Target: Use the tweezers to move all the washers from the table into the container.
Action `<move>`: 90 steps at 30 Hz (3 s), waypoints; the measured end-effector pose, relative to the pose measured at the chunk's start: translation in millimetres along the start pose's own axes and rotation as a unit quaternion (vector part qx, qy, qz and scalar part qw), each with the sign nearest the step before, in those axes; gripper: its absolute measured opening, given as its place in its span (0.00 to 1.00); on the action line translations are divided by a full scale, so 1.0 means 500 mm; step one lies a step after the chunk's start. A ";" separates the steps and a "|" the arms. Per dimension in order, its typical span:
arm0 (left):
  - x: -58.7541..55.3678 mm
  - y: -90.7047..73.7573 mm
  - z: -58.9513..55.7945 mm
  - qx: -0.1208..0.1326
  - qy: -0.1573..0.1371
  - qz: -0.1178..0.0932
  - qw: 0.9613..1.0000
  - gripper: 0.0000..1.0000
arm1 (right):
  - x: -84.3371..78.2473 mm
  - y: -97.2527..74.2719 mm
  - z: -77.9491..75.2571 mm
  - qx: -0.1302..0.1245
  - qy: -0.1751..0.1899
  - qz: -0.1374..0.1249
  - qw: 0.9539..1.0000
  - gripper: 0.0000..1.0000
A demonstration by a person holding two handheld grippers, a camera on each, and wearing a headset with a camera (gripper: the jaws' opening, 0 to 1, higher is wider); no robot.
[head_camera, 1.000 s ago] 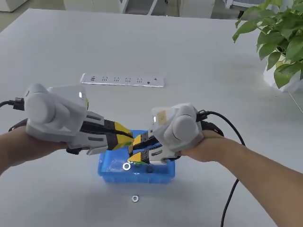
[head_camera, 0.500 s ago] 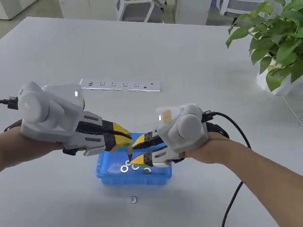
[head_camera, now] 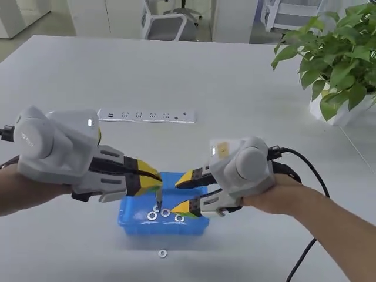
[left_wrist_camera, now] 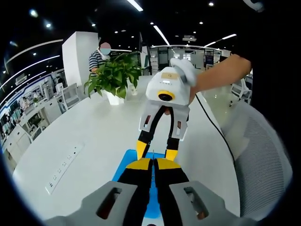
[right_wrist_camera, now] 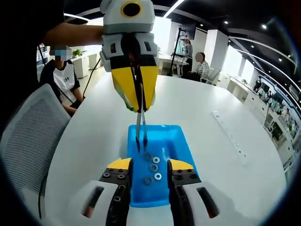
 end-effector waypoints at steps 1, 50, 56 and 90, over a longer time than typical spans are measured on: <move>0.000 0.001 -0.004 -0.001 0.001 0.002 1.000 0.06 | -0.002 -0.003 0.001 -0.001 0.002 0.002 1.000 0.31; -0.021 0.028 -0.073 -0.053 0.009 -0.014 0.998 0.06 | -0.069 -0.092 0.037 -0.094 0.115 0.062 0.987 0.68; -0.036 0.039 -0.078 -0.064 0.005 -0.012 0.998 0.06 | -0.078 -0.093 0.043 -0.101 0.132 0.058 0.984 0.75; -0.090 0.057 -0.072 -0.075 -0.010 -0.028 0.997 0.05 | -0.109 -0.070 0.075 -0.084 0.165 0.064 0.981 0.95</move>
Point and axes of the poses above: the centre of the closed fingertips' face, and the gripper's own axes: y roughly forward along the fingers, z roughly to its left, x roughly out of its top, the point moved 4 cm from there along -y, roughly backward along the fingers, and after that the axes turned 15 degrees about -x, right-handed, at the moved point
